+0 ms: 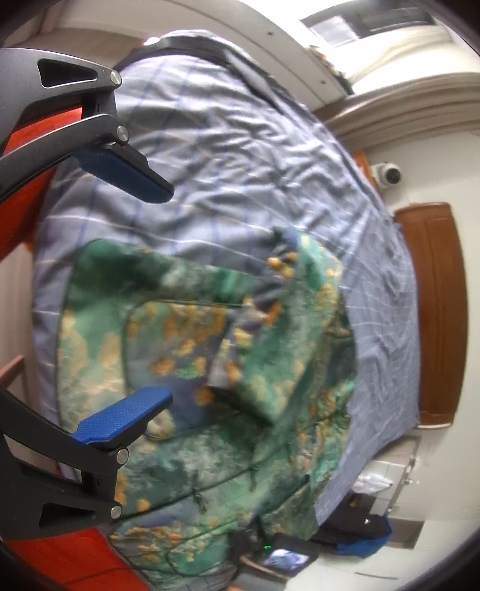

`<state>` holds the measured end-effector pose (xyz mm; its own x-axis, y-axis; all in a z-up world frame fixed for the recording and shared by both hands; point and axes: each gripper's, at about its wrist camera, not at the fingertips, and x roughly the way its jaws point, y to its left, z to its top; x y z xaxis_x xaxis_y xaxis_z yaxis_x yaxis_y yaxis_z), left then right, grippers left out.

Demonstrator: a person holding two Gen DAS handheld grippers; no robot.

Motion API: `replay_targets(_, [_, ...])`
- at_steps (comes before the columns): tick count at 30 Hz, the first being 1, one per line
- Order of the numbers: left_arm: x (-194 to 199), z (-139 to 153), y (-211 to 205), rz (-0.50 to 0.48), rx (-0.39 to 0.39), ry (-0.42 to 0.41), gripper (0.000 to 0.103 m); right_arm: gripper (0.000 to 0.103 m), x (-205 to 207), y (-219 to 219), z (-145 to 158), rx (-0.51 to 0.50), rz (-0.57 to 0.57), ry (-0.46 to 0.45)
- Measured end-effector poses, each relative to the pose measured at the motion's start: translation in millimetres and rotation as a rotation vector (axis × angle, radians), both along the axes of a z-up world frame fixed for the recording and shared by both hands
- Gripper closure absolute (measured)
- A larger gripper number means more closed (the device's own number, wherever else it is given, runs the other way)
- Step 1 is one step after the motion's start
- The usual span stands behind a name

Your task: Fold large clothes

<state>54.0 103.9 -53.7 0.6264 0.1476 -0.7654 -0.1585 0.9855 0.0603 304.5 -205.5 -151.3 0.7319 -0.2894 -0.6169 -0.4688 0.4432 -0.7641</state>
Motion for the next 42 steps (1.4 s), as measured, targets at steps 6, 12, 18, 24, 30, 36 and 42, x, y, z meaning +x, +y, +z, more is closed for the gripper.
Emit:
replay_targets(6, [-16, -14, 8, 0.024, 0.027, 0.051, 0.003, 0.087, 30, -43, 65, 0.445, -0.213, -0.091])
replay_targets(12, [-14, -2, 11, 0.025, -0.015, 0.012, 0.003, 0.086, 4, -224, 155, 0.798, -0.683, -0.404])
replay_targets(18, [3, 12, 0, -0.023, 0.019, -0.012, 0.003, 0.052, -71, -379, 146, 0.658, -1.142, -0.567])
replay_targets(24, [44, 24, -22, -0.107, 0.086, -0.001, 0.003, 0.051, -125, -353, 105, 0.804, -1.099, -0.421])
replay_targets(30, [70, 38, -56, -0.195, 0.183, -0.035, 0.003, 0.036, -153, -205, 87, 1.051, -0.761, -0.249])
replay_targets(36, [71, 31, -77, -0.251, 0.198, -0.006, 0.003, 0.032, -184, -88, 71, 1.062, -0.474, -0.195])
replay_targets(42, [71, 19, -81, -0.242, 0.214, 0.030, 0.003, 0.030, -197, -62, 39, 0.988, -0.396, -0.156])
